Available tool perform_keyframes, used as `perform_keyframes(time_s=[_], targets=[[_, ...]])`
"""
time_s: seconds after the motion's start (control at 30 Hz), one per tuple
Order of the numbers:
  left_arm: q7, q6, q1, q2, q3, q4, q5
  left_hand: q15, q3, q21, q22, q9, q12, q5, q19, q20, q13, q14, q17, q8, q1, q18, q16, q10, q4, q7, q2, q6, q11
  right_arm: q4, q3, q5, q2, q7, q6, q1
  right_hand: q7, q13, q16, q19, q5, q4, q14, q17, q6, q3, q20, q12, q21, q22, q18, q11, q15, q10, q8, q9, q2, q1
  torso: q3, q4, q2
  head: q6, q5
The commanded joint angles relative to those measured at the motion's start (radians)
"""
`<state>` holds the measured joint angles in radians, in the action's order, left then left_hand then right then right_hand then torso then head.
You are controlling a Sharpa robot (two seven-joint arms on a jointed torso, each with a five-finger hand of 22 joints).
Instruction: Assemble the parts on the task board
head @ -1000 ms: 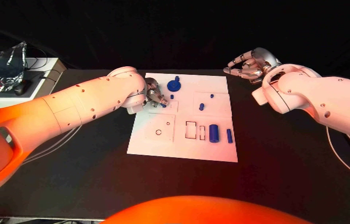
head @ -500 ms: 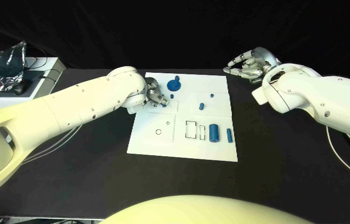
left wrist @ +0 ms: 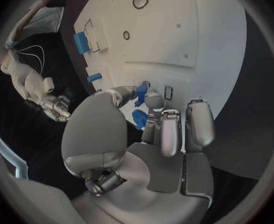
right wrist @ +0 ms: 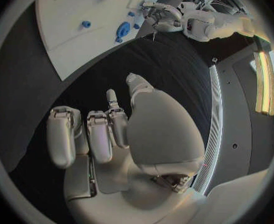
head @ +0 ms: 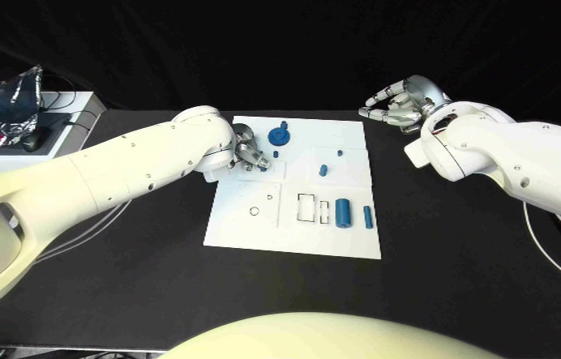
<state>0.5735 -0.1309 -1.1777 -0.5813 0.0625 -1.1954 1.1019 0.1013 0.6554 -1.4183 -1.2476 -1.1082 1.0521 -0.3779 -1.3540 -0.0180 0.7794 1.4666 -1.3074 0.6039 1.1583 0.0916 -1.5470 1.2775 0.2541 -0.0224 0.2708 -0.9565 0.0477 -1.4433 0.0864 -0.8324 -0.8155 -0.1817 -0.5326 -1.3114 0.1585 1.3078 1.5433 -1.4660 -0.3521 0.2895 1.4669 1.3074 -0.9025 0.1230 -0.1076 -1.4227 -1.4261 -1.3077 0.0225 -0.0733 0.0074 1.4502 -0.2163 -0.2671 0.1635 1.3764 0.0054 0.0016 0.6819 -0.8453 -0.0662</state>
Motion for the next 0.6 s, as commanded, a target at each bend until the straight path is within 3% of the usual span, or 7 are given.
perform_keyframes(time_s=[0.03, 0.6], targets=[[0.004, -0.023, 0.005, 0.000, -0.003, 0.001, 0.003, -0.005, 0.048, 0.006, 0.000, 0.000, -0.003, 0.002, 0.001, -0.003, 0.001, 0.089, -0.211, -0.003, 0.013, -0.017, 0.003, -0.001, -0.042, 0.003, -0.006, -0.002, -0.002, 0.000, 0.000, -0.005, 0.000, 0.010, 0.014, 0.001, -0.001, 0.119, -0.003, -0.045, -0.006, 0.000, 0.079, 0.159, 0.006, 0.007, 0.008, 0.006, 0.002, -0.166, 0.012, 0.000, -0.009, -0.010, -0.006, -0.001, -0.003, -0.009, 0.0006, 0.0001, 0.000, 0.000, 0.000], [0.006, -0.025, 0.005, -0.003, -0.003, 0.000, 0.006, -0.004, 0.052, 0.005, -0.002, 0.000, -0.003, 0.001, 0.000, -0.003, 0.001, 0.090, -0.213, -0.003, 0.016, -0.018, 0.002, 0.000, -0.042, 0.005, -0.010, -0.004, 0.000, 0.000, 0.000, -0.005, 0.000, 0.010, 0.015, 0.001, -0.001, 0.119, -0.003, -0.045, -0.006, 0.000, 0.079, 0.159, 0.006, 0.007, 0.008, 0.006, 0.002, -0.166, 0.012, 0.000, -0.009, -0.010, -0.006, -0.001, -0.003, -0.009, 0.0001, 0.0000, 0.000, -0.001, -0.001]])
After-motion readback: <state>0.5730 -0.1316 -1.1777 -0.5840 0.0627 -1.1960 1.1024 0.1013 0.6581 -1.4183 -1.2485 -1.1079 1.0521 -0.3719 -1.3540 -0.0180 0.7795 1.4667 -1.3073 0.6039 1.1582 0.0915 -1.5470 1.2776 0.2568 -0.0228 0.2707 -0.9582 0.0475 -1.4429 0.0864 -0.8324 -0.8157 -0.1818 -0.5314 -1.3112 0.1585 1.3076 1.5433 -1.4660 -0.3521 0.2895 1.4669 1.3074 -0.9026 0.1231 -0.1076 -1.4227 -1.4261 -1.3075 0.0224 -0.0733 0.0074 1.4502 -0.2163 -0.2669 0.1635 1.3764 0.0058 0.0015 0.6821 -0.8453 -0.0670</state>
